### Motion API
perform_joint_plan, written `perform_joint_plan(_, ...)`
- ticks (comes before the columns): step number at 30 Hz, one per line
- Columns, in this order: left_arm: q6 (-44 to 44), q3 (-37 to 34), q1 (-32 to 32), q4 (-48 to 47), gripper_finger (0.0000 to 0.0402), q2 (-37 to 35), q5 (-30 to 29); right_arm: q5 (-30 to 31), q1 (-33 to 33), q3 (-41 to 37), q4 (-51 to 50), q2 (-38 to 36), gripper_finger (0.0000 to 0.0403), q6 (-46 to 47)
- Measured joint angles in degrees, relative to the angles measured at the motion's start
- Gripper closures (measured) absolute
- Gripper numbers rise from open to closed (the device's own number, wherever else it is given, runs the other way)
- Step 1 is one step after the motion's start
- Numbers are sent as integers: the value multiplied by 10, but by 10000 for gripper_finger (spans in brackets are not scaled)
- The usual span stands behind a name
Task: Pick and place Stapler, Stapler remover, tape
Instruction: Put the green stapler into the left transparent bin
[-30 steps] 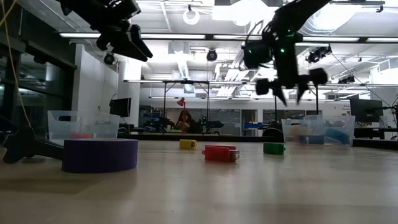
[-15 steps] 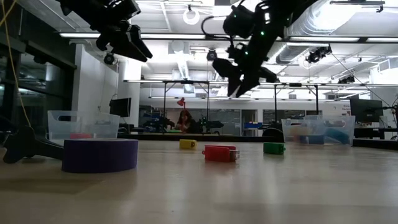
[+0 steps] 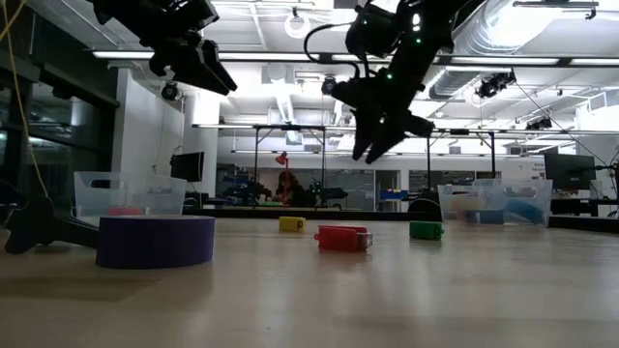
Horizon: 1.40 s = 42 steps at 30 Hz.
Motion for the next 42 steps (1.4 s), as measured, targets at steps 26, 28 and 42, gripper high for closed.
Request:
perform_joint_plan(26,-48,0,0,-33,145,0,1,-44,193,-56,-143,0,169,204)
perform_joint_plan(28,-49,0,0,-33,145,0,1,-45,207,-67,-132,0,169,206)
perform_joint_plan(42,-52,0,0,-33,145,0,1,53,320,-130,-43,0,170,250)
